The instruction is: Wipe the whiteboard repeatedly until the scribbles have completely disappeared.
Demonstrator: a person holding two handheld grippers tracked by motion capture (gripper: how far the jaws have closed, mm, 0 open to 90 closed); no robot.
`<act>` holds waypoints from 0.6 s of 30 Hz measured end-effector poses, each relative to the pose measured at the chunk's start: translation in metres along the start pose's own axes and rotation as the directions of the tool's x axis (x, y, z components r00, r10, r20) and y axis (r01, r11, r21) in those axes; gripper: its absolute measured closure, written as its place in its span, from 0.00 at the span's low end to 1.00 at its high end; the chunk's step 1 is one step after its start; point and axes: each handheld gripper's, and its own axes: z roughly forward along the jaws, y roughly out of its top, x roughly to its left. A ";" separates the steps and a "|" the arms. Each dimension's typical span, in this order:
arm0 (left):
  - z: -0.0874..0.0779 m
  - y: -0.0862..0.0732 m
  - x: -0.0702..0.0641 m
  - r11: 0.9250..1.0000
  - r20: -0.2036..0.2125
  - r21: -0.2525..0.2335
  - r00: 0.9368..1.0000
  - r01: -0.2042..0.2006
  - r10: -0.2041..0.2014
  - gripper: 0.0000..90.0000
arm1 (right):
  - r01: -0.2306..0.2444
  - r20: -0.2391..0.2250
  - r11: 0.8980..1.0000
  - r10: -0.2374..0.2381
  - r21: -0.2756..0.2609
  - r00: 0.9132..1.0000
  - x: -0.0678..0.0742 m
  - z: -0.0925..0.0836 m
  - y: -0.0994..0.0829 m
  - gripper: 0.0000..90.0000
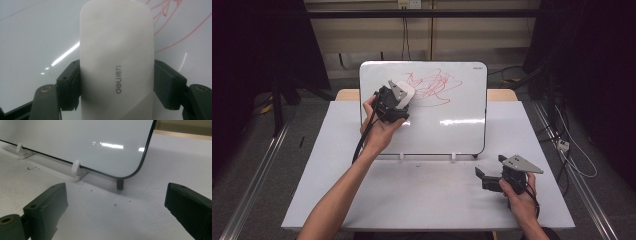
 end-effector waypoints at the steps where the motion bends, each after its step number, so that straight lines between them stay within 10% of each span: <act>1: 0.000 0.000 -0.001 1.000 0.002 0.000 1.000 -0.005 0.005 0.34 | 0.000 0.000 1.000 0.000 0.000 1.000 0.000 0.000 0.000 0.05; 18: 0.000 -0.010 -0.033 0.994 0.012 0.008 0.994 -0.111 0.111 0.35 | 0.003 -0.002 1.000 -0.003 -0.001 1.000 0.000 0.001 0.000 0.05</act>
